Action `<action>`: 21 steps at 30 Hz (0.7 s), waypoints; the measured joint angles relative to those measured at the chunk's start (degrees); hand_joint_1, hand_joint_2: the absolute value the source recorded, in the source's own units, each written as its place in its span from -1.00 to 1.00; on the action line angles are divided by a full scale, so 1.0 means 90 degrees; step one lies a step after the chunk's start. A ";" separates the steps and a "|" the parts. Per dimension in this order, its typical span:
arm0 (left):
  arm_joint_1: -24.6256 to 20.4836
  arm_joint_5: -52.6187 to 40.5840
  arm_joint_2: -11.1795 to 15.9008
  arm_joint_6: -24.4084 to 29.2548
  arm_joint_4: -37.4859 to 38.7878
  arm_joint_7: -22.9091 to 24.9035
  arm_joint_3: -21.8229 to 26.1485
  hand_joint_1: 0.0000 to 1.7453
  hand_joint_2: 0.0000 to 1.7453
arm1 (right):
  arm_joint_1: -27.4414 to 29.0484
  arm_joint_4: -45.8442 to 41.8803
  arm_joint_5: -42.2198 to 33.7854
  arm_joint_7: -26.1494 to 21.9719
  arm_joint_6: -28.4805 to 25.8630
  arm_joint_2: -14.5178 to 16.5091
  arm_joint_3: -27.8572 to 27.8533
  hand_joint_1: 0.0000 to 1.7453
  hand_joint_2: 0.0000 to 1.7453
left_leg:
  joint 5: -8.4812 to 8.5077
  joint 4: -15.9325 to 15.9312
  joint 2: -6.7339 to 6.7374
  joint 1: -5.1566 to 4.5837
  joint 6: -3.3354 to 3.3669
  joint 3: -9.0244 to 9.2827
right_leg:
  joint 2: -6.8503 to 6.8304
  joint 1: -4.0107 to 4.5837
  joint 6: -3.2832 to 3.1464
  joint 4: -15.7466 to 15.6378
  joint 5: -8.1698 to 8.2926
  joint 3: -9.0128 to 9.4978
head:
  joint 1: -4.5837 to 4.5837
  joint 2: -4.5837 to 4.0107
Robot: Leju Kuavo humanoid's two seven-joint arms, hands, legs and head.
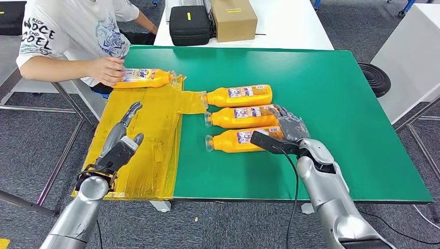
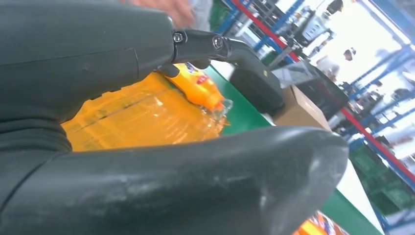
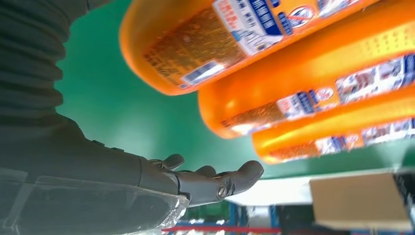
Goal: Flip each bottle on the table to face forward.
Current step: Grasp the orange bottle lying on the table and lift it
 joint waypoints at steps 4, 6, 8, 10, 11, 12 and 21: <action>0.0128 -0.0005 -0.0051 0.0050 -0.0104 0.0046 0.0164 -1.00 0.00 | -0.0456 0.0733 0.0041 -0.0068 0.0100 0.0010 0.0235 -1.00 1.00 | 0.0000 0.0000 -0.0004 0.0000 0.0000 0.0000 | -0.0005 0.0000 0.0000 -0.0001 -0.0001 0.0000 | 0.0001 0.0000; 0.0175 -0.0044 -0.0067 0.0062 -0.0144 0.0070 0.0210 -1.00 1.00 | -0.0582 0.0965 0.0044 -0.0093 0.0125 0.0026 0.0326 -1.00 1.00 | 0.0000 0.0000 -0.0006 0.0000 0.0000 -0.0002 | -0.0008 0.0000 0.0000 -0.0001 -0.0001 0.0000 | 0.0001 0.0000; 0.0212 -0.0106 -0.0084 0.0092 -0.0186 0.0100 0.0238 -1.00 1.00 | -0.0695 0.1179 0.0047 -0.0127 0.0164 0.0055 0.0428 -1.00 1.00 | 0.0000 0.0000 -0.0006 0.0000 0.0000 -0.0004 | -0.0009 -0.0001 0.0000 -0.0001 -0.0001 0.0000 | 0.0001 0.0000; 0.0248 -0.0168 -0.0100 0.0124 -0.0233 0.0124 0.0266 -1.00 1.00 | -0.0800 0.1388 0.0048 -0.0178 0.0206 0.0096 0.0539 -1.00 1.00 | 0.0000 0.0000 -0.0005 -0.0001 0.0000 -0.0004 | -0.0008 -0.0001 0.0000 -0.0001 -0.0001 0.0001 | 0.0001 0.0000; 0.0267 -0.0196 -0.0104 0.0135 -0.0254 0.0135 0.0278 -1.00 1.00 | -0.0843 0.1486 0.0046 -0.0202 0.0220 0.0122 0.0599 -1.00 1.00 | 0.0000 0.0000 -0.0005 -0.0001 0.0000 -0.0003 | -0.0008 -0.0001 0.0000 -0.0001 -0.0001 0.0000 | 0.0001 0.0000; 0.0283 -0.0222 -0.0107 0.0142 -0.0270 0.0146 0.0288 -1.00 1.00 | -0.0874 0.1570 0.0044 -0.0217 0.0231 0.0148 0.0649 -1.00 1.00 | 0.0000 0.0000 -0.0005 -0.0001 0.0000 -0.0003 | -0.0008 -0.0001 0.0000 -0.0001 0.0000 0.0000 | 0.0001 0.0000; 0.0362 -0.0260 -0.0112 0.0149 -0.0328 0.0176 0.0329 -1.00 1.00 | -0.0998 0.1939 0.0030 -0.0235 0.0235 0.0297 0.0855 -1.00 1.00 | 0.0001 0.0000 -0.0006 0.0001 0.0000 -0.0003 | -0.0009 0.0000 0.0000 -0.0001 -0.0001 0.0000 | 0.0000 0.0000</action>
